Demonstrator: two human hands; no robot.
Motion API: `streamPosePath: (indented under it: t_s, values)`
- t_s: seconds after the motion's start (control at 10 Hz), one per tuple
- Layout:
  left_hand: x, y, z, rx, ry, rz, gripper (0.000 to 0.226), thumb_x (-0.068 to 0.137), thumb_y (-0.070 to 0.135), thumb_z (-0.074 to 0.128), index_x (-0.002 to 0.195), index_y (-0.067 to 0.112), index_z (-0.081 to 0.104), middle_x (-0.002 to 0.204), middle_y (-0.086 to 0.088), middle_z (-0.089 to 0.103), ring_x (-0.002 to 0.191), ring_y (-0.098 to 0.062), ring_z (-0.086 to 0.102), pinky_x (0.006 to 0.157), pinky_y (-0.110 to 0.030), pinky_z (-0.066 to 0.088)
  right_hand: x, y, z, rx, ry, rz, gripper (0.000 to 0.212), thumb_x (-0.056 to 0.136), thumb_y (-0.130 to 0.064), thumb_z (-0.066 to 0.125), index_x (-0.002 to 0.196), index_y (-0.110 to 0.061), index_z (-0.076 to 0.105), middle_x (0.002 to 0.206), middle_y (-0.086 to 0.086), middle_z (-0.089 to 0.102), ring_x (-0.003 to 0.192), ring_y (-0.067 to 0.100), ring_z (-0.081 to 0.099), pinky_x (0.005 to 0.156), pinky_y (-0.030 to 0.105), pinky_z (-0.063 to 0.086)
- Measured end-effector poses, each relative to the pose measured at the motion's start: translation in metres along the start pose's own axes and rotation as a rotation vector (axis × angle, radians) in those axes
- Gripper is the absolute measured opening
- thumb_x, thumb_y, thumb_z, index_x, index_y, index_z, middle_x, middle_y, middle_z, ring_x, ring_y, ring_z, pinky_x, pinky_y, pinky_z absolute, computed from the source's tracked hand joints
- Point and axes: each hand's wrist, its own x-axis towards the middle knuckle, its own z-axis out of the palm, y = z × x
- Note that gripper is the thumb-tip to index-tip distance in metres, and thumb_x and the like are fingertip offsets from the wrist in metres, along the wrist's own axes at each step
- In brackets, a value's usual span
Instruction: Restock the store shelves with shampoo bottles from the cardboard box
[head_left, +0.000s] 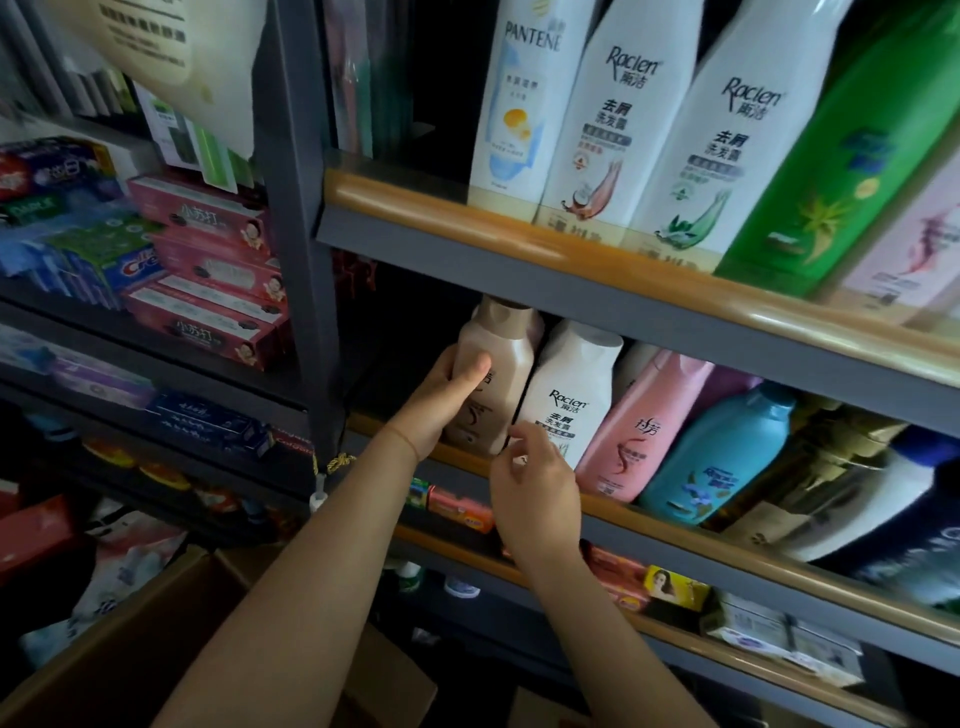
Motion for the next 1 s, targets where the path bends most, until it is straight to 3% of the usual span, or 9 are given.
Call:
streamPosePath:
  t_s: [0.1, 0.2, 0.3, 0.4, 0.5, 0.7, 0.8, 0.9, 1.0]
  values:
    - [0.000, -0.002, 0.006, 0.005, 0.026, -0.002, 0.077, 0.064, 0.079, 0.057, 0.131, 0.042, 0.045, 0.125, 0.017, 0.059, 0.114, 0.001, 0.054, 0.089, -0.021, 0.042, 0.000, 0.005, -0.002, 0.039, -0.014, 0.001, 0.024, 0.095, -0.014, 0.051, 0.118, -0.019, 0.057, 0.097, -0.002, 0.065, 0.064, 0.014, 0.059, 0.053, 0.027, 0.048]
    - [-0.002, -0.002, 0.010, 0.000, 0.074, 0.023, 0.061, 0.075, 0.070, 0.057, 0.128, 0.041, 0.047, 0.119, 0.021, 0.058, 0.107, 0.007, 0.053, 0.083, -0.016, 0.042, 0.000, 0.005, -0.004, 0.049, -0.015, -0.015, 0.022, 0.095, -0.014, 0.051, 0.116, -0.019, 0.056, 0.100, -0.004, 0.063, 0.066, 0.013, 0.058, 0.053, 0.022, 0.044]
    - [-0.003, -0.008, 0.015, 0.015, 0.149, 0.100, 0.061, 0.086, 0.038, 0.072, 0.141, 0.029, 0.046, 0.117, 0.016, 0.062, 0.101, 0.009, 0.059, 0.077, -0.007, 0.047, 0.000, 0.006, -0.007, 0.047, -0.005, -0.021, 0.016, 0.095, -0.014, 0.052, 0.109, -0.019, 0.057, 0.096, -0.007, 0.060, 0.068, 0.012, 0.057, 0.052, 0.020, 0.041]
    - [-0.004, -0.015, 0.018, 0.021, 0.158, 0.120, 0.088, 0.069, 0.032, 0.086, 0.145, 0.026, 0.043, 0.121, 0.008, 0.065, 0.107, 0.001, 0.063, 0.081, -0.014, 0.051, -0.003, 0.008, -0.008, 0.044, -0.006, -0.012, 0.013, 0.095, -0.014, 0.050, 0.105, -0.017, 0.057, 0.093, -0.003, 0.059, 0.066, 0.015, 0.058, 0.057, 0.034, 0.050]
    - [-0.006, -0.014, 0.019, 0.021, 0.180, 0.112, 0.097, 0.058, 0.044, 0.087, 0.144, 0.027, 0.043, 0.120, 0.006, 0.066, 0.109, -0.003, 0.064, 0.085, -0.019, 0.052, -0.009, 0.010, -0.013, 0.030, 0.003, -0.024, 0.017, 0.096, -0.014, 0.050, 0.111, -0.016, 0.059, 0.094, -0.001, 0.061, 0.069, 0.015, 0.059, 0.059, 0.031, 0.051]
    - [-0.032, -0.005, 0.042, 0.044, 0.359, 0.125, 0.067, 0.079, 0.028, 0.083, 0.138, 0.025, 0.049, 0.115, 0.009, 0.065, 0.103, -0.001, 0.062, 0.084, -0.021, 0.051, -0.029, 0.013, -0.042, 0.064, 0.045, 0.000, 0.020, 0.095, -0.017, 0.051, 0.113, -0.017, 0.060, 0.100, 0.001, 0.064, 0.076, 0.016, 0.061, 0.065, 0.034, 0.053]
    - [-0.048, 0.001, 0.059, 0.041, 0.470, 0.148, 0.076, 0.079, 0.024, 0.083, 0.143, 0.021, 0.043, 0.123, 0.009, 0.062, 0.107, -0.004, 0.061, 0.094, -0.028, 0.051, -0.045, 0.013, -0.068, 0.083, 0.073, 0.000, 0.019, 0.095, -0.017, 0.052, 0.112, -0.016, 0.061, 0.098, 0.001, 0.065, 0.081, 0.018, 0.062, 0.069, 0.035, 0.055]
    - [-0.074, 0.015, 0.081, 0.041, 0.559, 0.151, 0.086, 0.083, 0.020, 0.080, 0.153, 0.011, 0.030, 0.131, 0.006, 0.049, 0.117, -0.005, 0.048, 0.098, -0.025, 0.040, -0.066, 0.015, -0.112, 0.141, 0.129, -0.034, 0.019, 0.095, -0.016, 0.054, 0.112, -0.018, 0.062, 0.101, -0.002, 0.065, 0.085, 0.012, 0.063, 0.068, 0.023, 0.053]
    - [-0.110, 0.032, 0.102, 0.055, 0.615, 0.187, 0.023, 0.093, 0.018, 0.065, 0.116, 0.020, 0.060, 0.115, 0.006, 0.059, 0.099, -0.009, 0.054, 0.095, -0.031, 0.043, -0.093, 0.020, -0.172, 0.352, 0.173, -0.002, 0.015, 0.095, -0.014, 0.056, 0.105, -0.022, 0.064, 0.095, -0.004, 0.068, 0.075, 0.005, 0.062, 0.058, 0.013, 0.048]
